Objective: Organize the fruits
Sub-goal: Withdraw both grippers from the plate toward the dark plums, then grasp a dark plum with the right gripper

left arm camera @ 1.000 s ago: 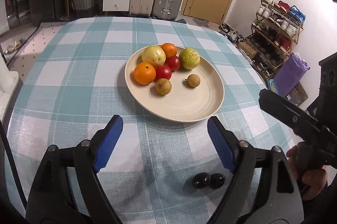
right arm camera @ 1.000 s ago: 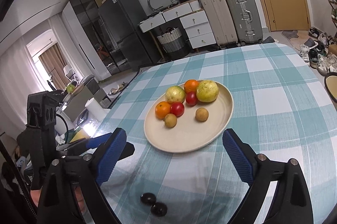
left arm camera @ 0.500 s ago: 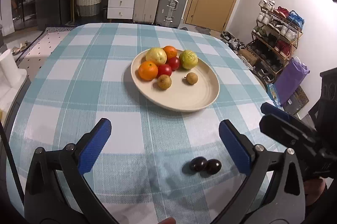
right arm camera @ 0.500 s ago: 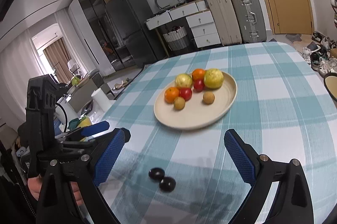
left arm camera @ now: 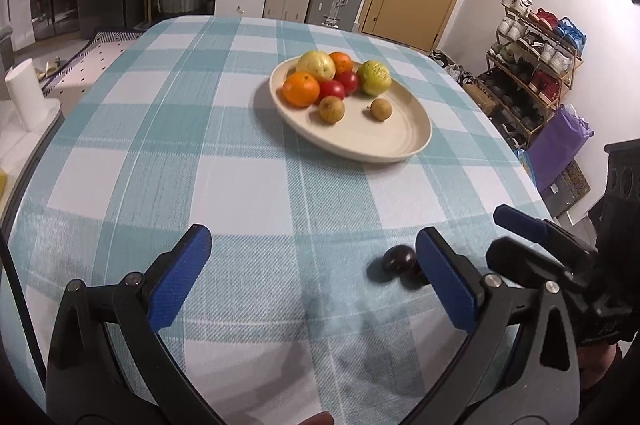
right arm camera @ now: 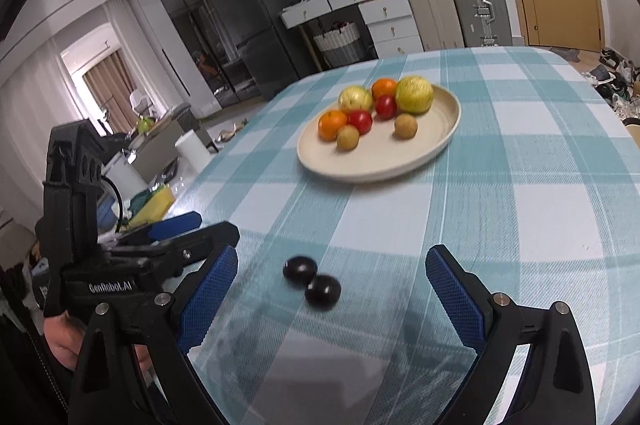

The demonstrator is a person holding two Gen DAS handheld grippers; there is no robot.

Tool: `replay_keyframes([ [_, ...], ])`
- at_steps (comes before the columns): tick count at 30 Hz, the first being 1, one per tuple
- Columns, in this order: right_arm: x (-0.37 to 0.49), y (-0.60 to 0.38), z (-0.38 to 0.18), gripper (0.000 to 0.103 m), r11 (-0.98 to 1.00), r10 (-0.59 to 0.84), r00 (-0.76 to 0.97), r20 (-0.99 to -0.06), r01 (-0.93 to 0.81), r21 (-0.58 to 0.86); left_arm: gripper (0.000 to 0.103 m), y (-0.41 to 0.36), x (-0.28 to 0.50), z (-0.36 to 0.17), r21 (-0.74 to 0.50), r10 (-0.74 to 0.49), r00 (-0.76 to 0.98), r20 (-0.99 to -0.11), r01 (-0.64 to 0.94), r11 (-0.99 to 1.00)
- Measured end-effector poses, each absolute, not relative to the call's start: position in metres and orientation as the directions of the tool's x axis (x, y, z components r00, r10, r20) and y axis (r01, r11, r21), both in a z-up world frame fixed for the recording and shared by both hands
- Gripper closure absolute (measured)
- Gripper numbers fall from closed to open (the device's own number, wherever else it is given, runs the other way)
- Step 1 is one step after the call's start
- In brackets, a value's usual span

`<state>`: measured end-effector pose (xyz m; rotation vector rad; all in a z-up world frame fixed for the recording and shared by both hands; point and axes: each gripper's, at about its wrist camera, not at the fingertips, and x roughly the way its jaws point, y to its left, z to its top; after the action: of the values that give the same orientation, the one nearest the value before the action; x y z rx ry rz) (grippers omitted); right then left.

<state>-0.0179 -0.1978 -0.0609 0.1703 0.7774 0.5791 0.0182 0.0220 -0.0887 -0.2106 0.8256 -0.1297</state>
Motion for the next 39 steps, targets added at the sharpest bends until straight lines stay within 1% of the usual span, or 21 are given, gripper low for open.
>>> replay_keyframes([
  [3, -0.02, -0.195, -0.068, 0.006, 0.84, 0.537, 0.557, -0.633, -0.424, 0.34, 0.001, 0.027, 0.016, -0.096, -0.244, -0.196, 0.661, -0.724, 0.02, 0.969],
  [5, -0.02, -0.194, -0.071, 0.009, 0.83, 0.552, 0.542, -0.634, -0.428, 0.357, 0.001, 0.03, 0.014, -0.101, -0.247, -0.194, 0.655, -0.73, 0.012, 0.969],
  [7, -0.02, -0.191, -0.074, 0.019, 0.829, 0.552, 0.528, -0.646, -0.432, 0.355, 0.001, 0.033, 0.013, -0.104, -0.246, -0.189, 0.652, -0.734, 0.005, 0.969],
  [11, -0.02, -0.183, -0.08, 0.025, 0.832, 0.54, 0.506, -0.672, -0.441, 0.337, 0.001, 0.037, 0.012, -0.107, -0.251, -0.188, 0.651, -0.735, -0.004, 0.968],
  [13, -0.021, -0.18, -0.082, 0.034, 0.827, 0.543, 0.494, -0.679, -0.453, 0.332, 0.001, 0.038, 0.012, -0.106, -0.252, -0.187, 0.652, -0.735, -0.006, 0.968],
  [17, -0.022, -0.173, -0.085, 0.04, 0.827, 0.536, 0.484, -0.692, -0.467, 0.314, 0.001, 0.039, 0.013, -0.107, -0.25, -0.187, 0.649, -0.738, -0.005, 0.968],
  [19, -0.021, -0.172, -0.086, 0.046, 0.823, 0.54, 0.477, -0.693, -0.47, 0.318, 0.001, 0.039, 0.013, -0.108, -0.252, -0.19, 0.645, -0.74, -0.004, 0.968],
  [23, -0.018, -0.17, -0.09, 0.054, 0.825, 0.534, 0.465, -0.706, -0.468, 0.316, 0.001, 0.038, 0.015, -0.11, -0.256, -0.195, 0.638, -0.745, -0.003, 0.967],
  [24, -0.018, -0.169, -0.09, 0.06, 0.824, 0.535, 0.462, -0.707, -0.469, 0.318, 0.001, 0.038, 0.015, -0.11, -0.255, -0.197, 0.636, -0.746, 0.0, 0.967],
  [25, -0.018, -0.169, -0.091, 0.064, 0.824, 0.535, 0.459, -0.709, -0.468, 0.319, 0.001, 0.037, 0.015, -0.111, -0.253, -0.195, 0.637, -0.746, -0.001, 0.967],
  [26, -0.018, -0.169, -0.091, 0.065, 0.826, 0.532, 0.458, -0.712, -0.466, 0.318, 0.001, 0.037, 0.015, -0.111, -0.252, -0.194, 0.636, -0.747, -0.001, 0.968],
  [28, -0.016, -0.169, -0.092, 0.078, 0.825, 0.533, 0.453, -0.714, -0.463, 0.323, 0.001, 0.037, 0.015, -0.111, -0.255, -0.196, 0.637, -0.746, -0.002, 0.967],
  [31, -0.015, -0.172, -0.093, 0.079, 0.815, 0.553, 0.444, -0.705, -0.466, 0.345, 0.001, 0.039, 0.015, -0.11, -0.256, -0.193, 0.64, -0.744, -0.007, 0.967],
  [39, -0.016, -0.186, -0.086, 0.08, 0.825, 0.555, 0.485, -0.676, -0.427, 0.371, 0.001, 0.037, 0.015, -0.109, -0.256, -0.2, 0.634, -0.747, 0.003, 0.967],
])
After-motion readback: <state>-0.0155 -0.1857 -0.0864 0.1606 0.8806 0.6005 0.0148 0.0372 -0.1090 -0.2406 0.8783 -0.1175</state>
